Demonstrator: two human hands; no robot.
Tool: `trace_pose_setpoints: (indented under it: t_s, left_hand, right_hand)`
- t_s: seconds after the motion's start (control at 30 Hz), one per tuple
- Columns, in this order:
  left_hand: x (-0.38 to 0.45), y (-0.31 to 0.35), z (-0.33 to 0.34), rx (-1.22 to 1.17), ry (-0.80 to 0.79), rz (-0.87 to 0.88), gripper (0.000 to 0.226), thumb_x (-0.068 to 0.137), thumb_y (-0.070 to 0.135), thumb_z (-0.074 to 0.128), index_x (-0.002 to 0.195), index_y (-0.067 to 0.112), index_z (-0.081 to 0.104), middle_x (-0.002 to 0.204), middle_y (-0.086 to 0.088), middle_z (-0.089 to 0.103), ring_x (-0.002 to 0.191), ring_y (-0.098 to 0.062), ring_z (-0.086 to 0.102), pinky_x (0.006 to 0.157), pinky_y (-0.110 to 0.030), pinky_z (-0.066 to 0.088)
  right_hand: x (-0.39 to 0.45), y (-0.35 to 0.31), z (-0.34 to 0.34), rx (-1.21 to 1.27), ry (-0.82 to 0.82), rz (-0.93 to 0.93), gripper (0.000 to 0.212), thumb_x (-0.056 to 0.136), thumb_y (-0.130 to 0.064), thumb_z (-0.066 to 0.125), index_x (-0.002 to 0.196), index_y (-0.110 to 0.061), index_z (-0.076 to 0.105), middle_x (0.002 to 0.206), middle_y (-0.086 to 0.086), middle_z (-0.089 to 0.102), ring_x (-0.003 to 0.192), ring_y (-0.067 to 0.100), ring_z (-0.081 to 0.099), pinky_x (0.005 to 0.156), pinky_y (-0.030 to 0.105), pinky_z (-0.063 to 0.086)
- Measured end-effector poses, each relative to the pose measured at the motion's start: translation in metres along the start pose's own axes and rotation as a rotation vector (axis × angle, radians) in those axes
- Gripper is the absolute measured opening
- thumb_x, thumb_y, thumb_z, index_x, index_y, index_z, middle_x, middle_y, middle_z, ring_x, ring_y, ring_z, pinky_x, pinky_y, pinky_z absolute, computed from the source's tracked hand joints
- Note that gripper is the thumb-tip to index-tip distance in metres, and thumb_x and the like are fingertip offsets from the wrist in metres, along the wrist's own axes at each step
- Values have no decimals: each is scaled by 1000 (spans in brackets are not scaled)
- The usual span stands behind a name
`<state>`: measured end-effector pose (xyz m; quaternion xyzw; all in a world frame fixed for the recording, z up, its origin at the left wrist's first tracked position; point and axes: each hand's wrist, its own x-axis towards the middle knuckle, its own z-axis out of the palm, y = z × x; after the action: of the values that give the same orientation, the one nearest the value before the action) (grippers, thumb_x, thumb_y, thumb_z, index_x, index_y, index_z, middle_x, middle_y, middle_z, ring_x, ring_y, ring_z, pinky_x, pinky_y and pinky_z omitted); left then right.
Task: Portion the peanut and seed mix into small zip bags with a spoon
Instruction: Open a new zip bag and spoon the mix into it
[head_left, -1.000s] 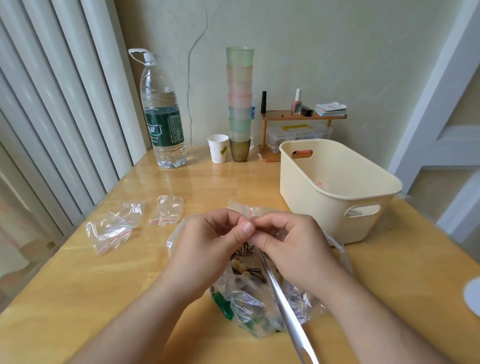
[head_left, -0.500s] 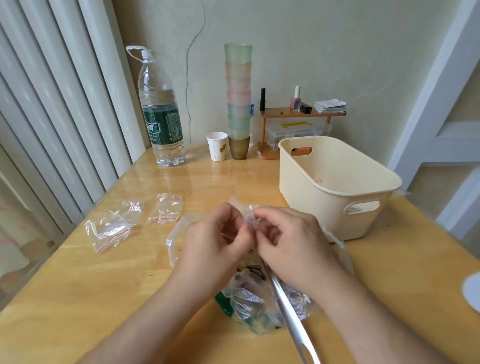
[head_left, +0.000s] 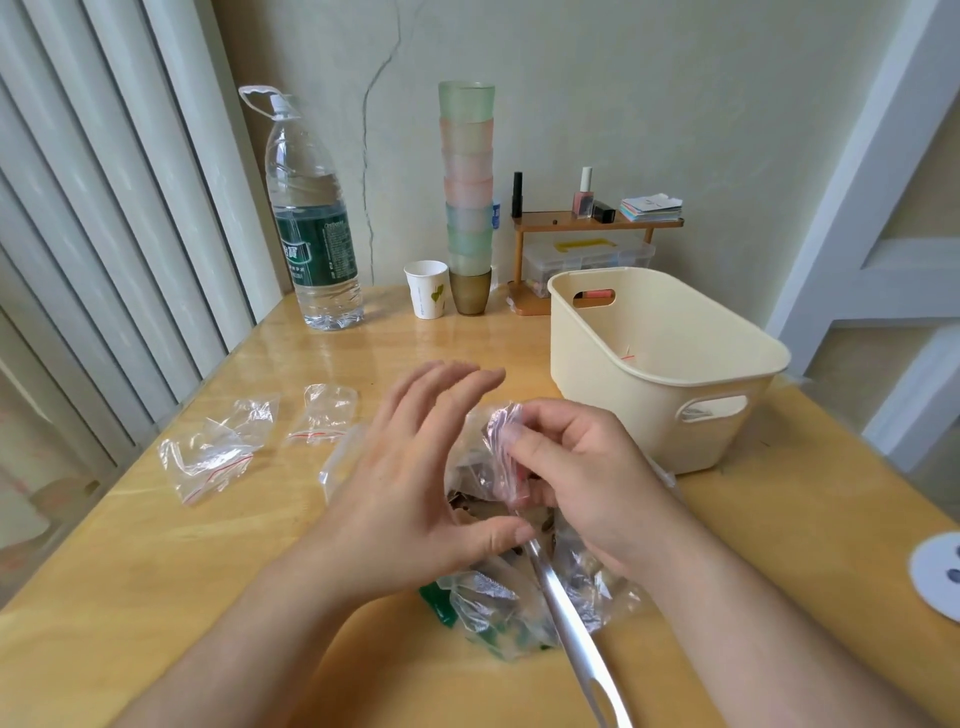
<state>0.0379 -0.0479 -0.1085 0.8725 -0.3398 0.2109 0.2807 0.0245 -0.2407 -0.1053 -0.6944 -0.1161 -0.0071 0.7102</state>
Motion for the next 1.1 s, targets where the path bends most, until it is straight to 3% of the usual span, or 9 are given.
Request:
trace_pose_setpoints:
  t_s: [0.13,0.23,0.37,0.47,0.6,0.8,0.9,1.03,1.1]
  left_hand:
    - [-4,-4,5,8,-11,-80,70,78,35,80,136,39,40,118,43,42,109,11,46,89,-5,35]
    - [-1,-8,4,144,-3,-82,64,75,28,82,129,32,49,113,28,52,100,-4,53,82,-16,38]
    - [-1,-10,3,157,-2,-90,65,79,57,74,135,34,49,112,11,51,104,-16,52,84,-31,44]
    - [-2,-6,4,217,-31,-69,92,76,89,60,153,43,40,128,9,47,120,-19,46,101,-39,40]
    - [-2,-1,10,238,53,-33,84,76,86,64,145,39,57,132,12,58,125,-22,50,99,-50,44]
    - [-1,3,8,-38,130,-59,59,76,69,78,122,32,72,117,20,68,116,-10,60,95,-40,51]
    - [0,2,2,-239,137,-226,55,72,67,79,118,37,71,110,20,73,111,-9,66,94,-27,52]
    - [2,-3,-12,-689,-39,-470,51,69,59,81,111,29,77,97,-5,78,91,-21,72,79,-32,59]
    - [3,-5,-17,-757,-152,-502,49,72,57,80,107,23,78,97,-17,76,95,-32,73,89,-45,59]
  right_hand:
    - [0,-1,-5,-108,47,12,8,99,-14,70,101,-16,78,63,1,62,58,15,55,60,31,50]
    - [4,1,-8,-271,134,11,11,94,-16,77,102,-23,76,64,-3,67,58,14,65,60,29,53]
    - [2,-3,-7,-218,133,31,9,93,-13,78,99,-19,74,69,3,72,60,16,69,60,30,54]
    - [0,-3,-8,-252,174,28,5,93,-19,78,89,-20,74,67,5,73,55,16,65,63,35,56]
    - [1,0,-7,-245,194,28,10,92,-19,79,82,-20,76,65,6,70,54,18,64,61,38,57]
    - [1,-6,-14,-263,101,38,9,95,-28,76,88,-23,76,71,5,73,65,24,71,63,33,57]
    - [2,-9,-28,-303,51,21,12,98,-31,71,88,-33,78,74,-2,73,66,13,66,62,27,53]
    - [-3,-6,-37,-832,-189,-78,23,95,-23,74,98,-45,78,90,-23,66,82,-2,62,75,17,46]
    - [-5,-5,-30,-1111,-333,-92,31,99,-24,67,109,-52,74,100,-22,58,95,-3,55,78,15,41]
